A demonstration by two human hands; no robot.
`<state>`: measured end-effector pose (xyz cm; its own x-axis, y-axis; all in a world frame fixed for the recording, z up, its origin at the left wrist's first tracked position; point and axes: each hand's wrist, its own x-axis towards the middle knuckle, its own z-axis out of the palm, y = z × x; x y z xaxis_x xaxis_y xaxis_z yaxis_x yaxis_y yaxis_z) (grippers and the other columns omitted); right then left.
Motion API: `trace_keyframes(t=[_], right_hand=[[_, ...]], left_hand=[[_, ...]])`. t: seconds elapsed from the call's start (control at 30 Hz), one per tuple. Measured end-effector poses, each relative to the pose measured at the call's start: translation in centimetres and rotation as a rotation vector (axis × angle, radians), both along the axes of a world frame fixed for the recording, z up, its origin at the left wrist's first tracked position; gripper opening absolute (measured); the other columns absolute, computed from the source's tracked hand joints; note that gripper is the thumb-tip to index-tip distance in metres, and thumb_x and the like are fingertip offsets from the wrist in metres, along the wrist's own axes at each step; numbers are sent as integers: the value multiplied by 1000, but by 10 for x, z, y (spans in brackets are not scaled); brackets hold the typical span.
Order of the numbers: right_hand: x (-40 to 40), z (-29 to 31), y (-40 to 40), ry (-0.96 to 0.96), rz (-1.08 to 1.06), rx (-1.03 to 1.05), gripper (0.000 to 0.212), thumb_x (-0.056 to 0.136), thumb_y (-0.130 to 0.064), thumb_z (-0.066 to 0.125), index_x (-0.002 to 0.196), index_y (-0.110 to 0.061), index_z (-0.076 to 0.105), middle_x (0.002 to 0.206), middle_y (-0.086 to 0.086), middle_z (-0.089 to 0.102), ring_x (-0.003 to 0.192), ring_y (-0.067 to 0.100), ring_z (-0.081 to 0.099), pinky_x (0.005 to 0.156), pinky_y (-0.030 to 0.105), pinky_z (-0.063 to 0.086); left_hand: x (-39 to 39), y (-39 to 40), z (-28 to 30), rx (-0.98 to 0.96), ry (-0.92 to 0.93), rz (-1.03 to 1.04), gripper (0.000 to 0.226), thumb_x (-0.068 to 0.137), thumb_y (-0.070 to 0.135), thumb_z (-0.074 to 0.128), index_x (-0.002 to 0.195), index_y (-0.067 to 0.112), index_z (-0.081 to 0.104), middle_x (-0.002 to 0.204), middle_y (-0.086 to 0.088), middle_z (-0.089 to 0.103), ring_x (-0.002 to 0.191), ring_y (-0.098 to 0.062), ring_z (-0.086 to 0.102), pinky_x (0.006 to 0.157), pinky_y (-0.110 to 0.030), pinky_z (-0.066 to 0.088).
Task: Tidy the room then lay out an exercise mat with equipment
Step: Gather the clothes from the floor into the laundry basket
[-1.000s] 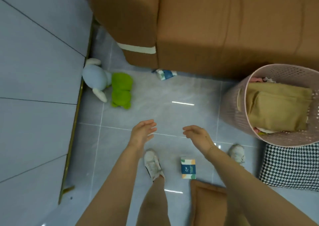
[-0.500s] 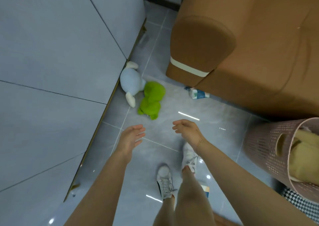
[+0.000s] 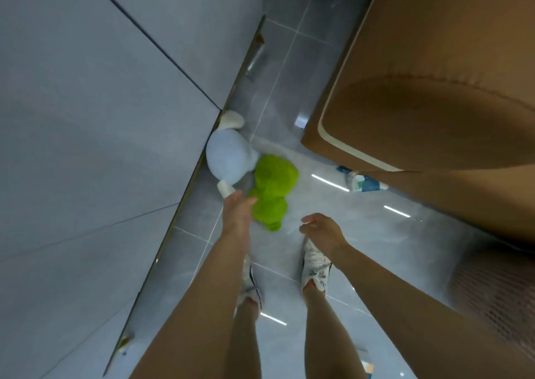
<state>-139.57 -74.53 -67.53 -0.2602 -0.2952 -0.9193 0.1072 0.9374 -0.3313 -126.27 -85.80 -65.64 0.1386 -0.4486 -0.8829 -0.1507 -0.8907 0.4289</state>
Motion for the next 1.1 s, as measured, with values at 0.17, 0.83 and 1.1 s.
trace_keyframes(t=[0.17, 0.83, 1.1], right_hand=[[16, -80, -46, -29, -59, 110, 71, 79, -31, 75, 136, -12, 37, 118, 10, 50, 105, 22, 52, 87, 31, 44], [31, -118, -55, 266, -318, 41, 96, 70, -29, 76, 142, -24, 12, 132, 13, 47, 113, 34, 54, 96, 47, 45], [4, 64, 44, 304, -770, -36, 79, 77, -21, 72, 140, -27, 25, 110, 0, 53, 96, 22, 53, 85, 31, 40]], left_hand=[[3, -46, -77, -82, -69, 85, 57, 79, 6, 75, 130, 1, 50, 129, -9, 56, 113, -23, 56, 81, -20, 49], [51, -48, -125, -167, -130, -145, 68, 59, 31, 83, 118, 6, 61, 120, -11, 65, 109, -25, 62, 98, -40, 49], [34, 32, 64, -282, -181, -508, 64, 61, 34, 81, 118, 14, 59, 116, 3, 64, 107, -18, 60, 91, -34, 49]])
